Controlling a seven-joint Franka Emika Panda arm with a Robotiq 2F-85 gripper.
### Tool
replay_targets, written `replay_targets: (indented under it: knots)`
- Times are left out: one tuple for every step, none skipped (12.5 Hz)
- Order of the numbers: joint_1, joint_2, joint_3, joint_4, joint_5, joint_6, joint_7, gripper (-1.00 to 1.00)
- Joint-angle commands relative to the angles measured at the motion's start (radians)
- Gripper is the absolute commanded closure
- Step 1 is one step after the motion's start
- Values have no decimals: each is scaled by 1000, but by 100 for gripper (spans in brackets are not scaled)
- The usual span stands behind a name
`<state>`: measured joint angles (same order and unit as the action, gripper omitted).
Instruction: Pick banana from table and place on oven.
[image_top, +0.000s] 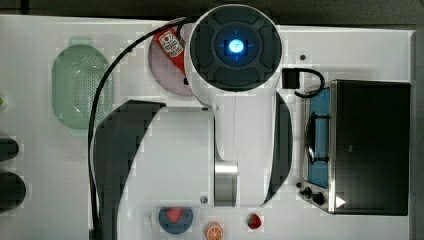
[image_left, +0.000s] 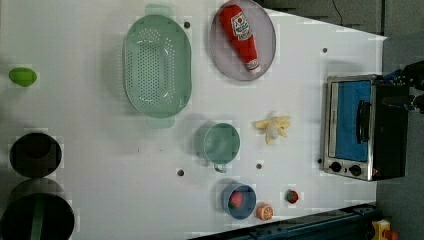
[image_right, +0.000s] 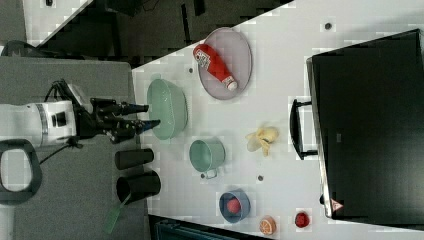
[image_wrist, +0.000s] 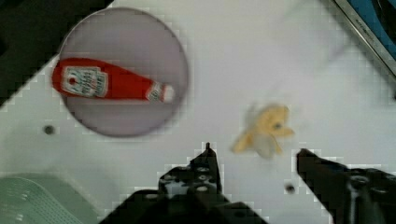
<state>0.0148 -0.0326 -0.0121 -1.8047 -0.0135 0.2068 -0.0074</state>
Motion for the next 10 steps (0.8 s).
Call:
replay_targets:
  knots:
    - [-25,-399,-23,-273,20,-112,168,-59]
    - [-25,-399,-23,-274,20,-112,168,-81]
    - [-25,-398,-23,-275,20,-112,168,-99]
    - [-25,-397,-23,-278,20,-110,168,-100]
    - [-25,-393,-23,-284,20,-98,168,-100]
    - [-25,-384,-23,-297,20,-75,168,-100]
    - [-25,-371,-23,-317,20,-47,168,-100]
    - [-25,-354,-23,-345,20,-16,168,-100]
    - [-25,-335,-23,-381,20,24,168,-100]
    - [-25,-312,-23,-421,20,78,168,-100]
